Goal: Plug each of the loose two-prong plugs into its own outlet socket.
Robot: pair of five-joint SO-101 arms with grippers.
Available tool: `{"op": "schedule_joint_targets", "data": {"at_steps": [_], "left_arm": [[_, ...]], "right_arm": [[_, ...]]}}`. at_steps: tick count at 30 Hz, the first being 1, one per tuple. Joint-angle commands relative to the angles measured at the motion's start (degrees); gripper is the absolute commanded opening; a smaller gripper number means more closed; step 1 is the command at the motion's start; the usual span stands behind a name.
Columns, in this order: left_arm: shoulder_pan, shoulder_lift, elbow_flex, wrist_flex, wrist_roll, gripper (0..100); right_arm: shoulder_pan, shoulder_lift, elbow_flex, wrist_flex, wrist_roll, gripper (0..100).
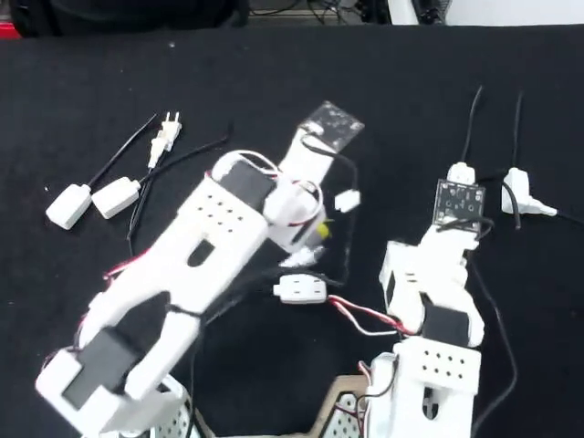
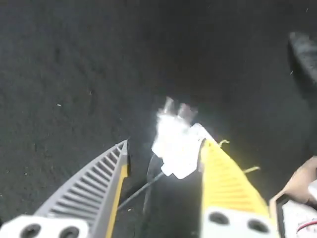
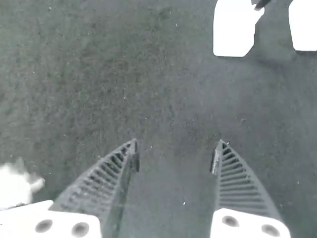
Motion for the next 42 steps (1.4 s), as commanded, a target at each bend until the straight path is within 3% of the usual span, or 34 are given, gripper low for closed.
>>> {"op": "schedule_joint_targets", "data": {"at_steps": [1,5,9,13,16,23,28,34,42], "left_arm": [[-2.68,-6.68,-1.54,-0.79,1.41,26],[-11.38,-13.01,2.51,1.49,1.41,24],[-21.23,-18.55,14.9,0.53,1.05,23],[-28.7,-24.7,31.16,-6.86,1.41,23],[-32.84,-29.8,42.42,-15.56,1.49,23],[-32.84,-40.18,63.78,-38.07,6.07,23],[-32.75,-45.89,73.01,-47.47,6.42,23],[-32.4,-50.2,76.97,-49.41,8.09,23],[-32.75,-53.27,79.43,-49.49,10.02,23]], "right_arm": [[0.62,-1.01,-0.31,0.35,0.35,23.2],[-3.52,-0.92,-0.31,0.7,0.44,23.0],[-18.64,-0.92,-0.31,1.14,0.26,23.0],[-33.32,-0.84,-0.13,-0.35,-0.26,23.0],[-37.8,-0.75,1.27,-4.57,-4.13,22.9],[-38.68,10.24,1.8,-11.78,-6.42,22.9],[-38.33,23.34,-4.26,-13.98,-10.99,22.9],[-38.51,38.11,-12.97,-13.63,-15.91,22.9],[-38.33,54.46,-21.58,-13.63,-15.91,22.9]]}}
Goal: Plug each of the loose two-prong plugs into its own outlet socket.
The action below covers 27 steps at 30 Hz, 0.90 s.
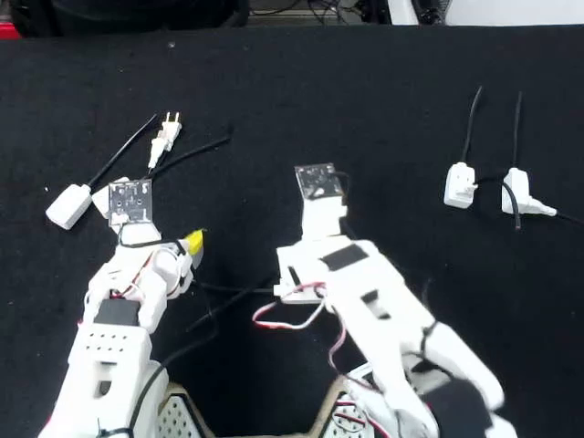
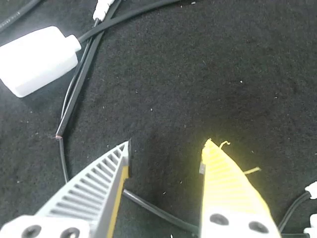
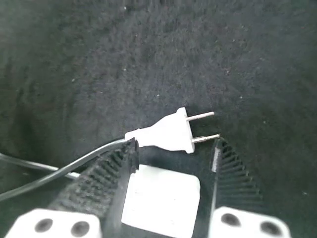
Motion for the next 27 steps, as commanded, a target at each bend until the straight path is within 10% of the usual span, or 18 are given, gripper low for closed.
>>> {"op": "schedule_joint_targets", "data": {"at_steps": [1,9,15,27], "left_arm": [[0.22,-1.76,-0.22,-1.14,0.53,23],[0.22,-2.73,0.13,-0.97,0.53,23],[0.13,-2.73,0.31,-0.79,0.53,23],[0.04,-2.73,0.31,-0.88,0.62,23]], "right_arm": [[-0.35,4.88,-5.58,-0.88,-0.53,22.9],[-0.7,13.41,-13.14,-0.79,-5.98,22.5],[-0.79,20.97,-21.67,-0.79,-5.54,2.5],[1.14,20.88,-43.74,14.15,17.23,1.1]]}}
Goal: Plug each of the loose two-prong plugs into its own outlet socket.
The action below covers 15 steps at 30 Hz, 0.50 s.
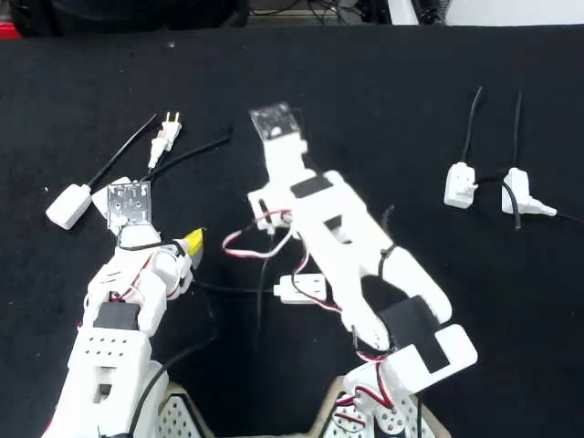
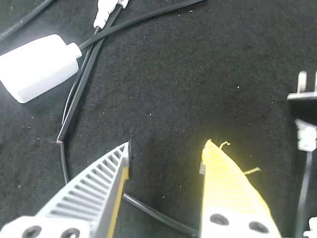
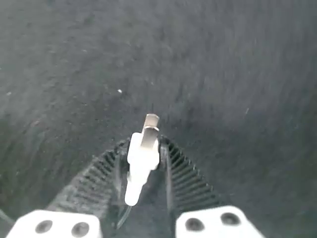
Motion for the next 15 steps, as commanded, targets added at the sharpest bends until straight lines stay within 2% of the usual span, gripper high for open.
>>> {"op": "schedule_joint_targets", "data": {"at_steps": [1,4,8,12,15], "left_arm": [[0.13,-0.79,-0.31,-0.88,0.53,23],[0.13,-0.79,-0.31,-0.97,0.44,23],[0.13,-0.79,-0.31,-0.88,0.35,23],[0.13,-0.79,-0.31,-0.88,0.35,23],[0.13,-0.79,-0.4,-1.05,0.35,23]], "right_arm": [[1.32,-5.23,-11.74,13.54,5.1,1.1],[1.41,-8.4,-18.95,25.67,14.68,1.1],[6.42,-9.71,-19.91,32.97,37.01,1.1],[17.14,-8.4,-13.93,29.54,55.03,1.1],[23.38,-6.46,-6.81,23.3,61.36,1.1]]}}
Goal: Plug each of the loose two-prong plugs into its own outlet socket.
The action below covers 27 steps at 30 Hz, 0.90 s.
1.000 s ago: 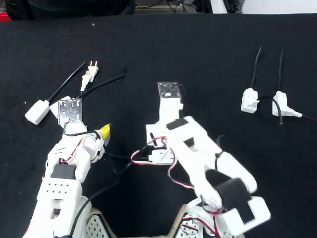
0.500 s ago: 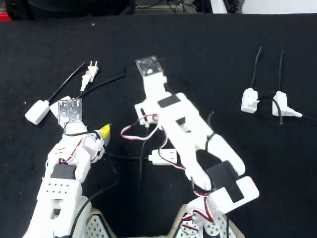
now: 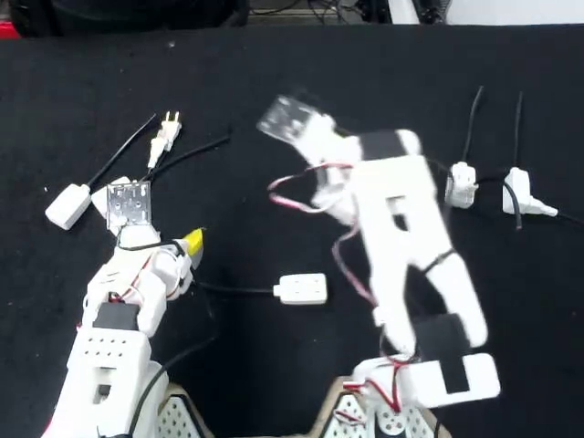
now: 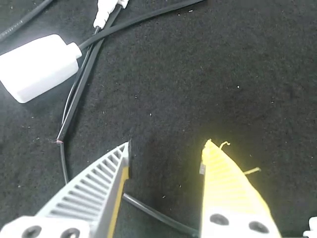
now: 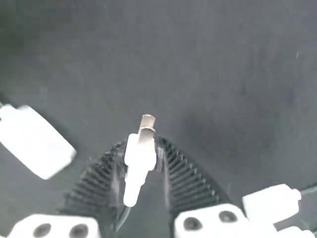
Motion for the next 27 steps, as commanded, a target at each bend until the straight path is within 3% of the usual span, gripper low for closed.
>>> {"op": "schedule_joint_targets", "data": {"at_steps": [1,6,11,20,27], "left_arm": [[0.13,-0.79,-0.48,-1.14,0.35,23],[0.22,-0.79,-0.57,-1.14,0.53,23],[0.22,-0.79,-0.57,-1.14,0.35,23],[0.22,-0.79,-0.84,-1.14,0.35,23],[0.22,-3.16,-0.22,-0.79,0.35,23]], "right_arm": [[7.3,1.1,6.81,-7.82,7.74,1.1],[8.09,5.41,17.01,-18.55,5.98,2.4],[8.88,8.4,17.89,-19.16,2.2,13.9],[15.56,4.79,18.24,-15.74,2.55,12.7],[14.51,6.99,19.47,-17.58,2.29,11.3]]}}
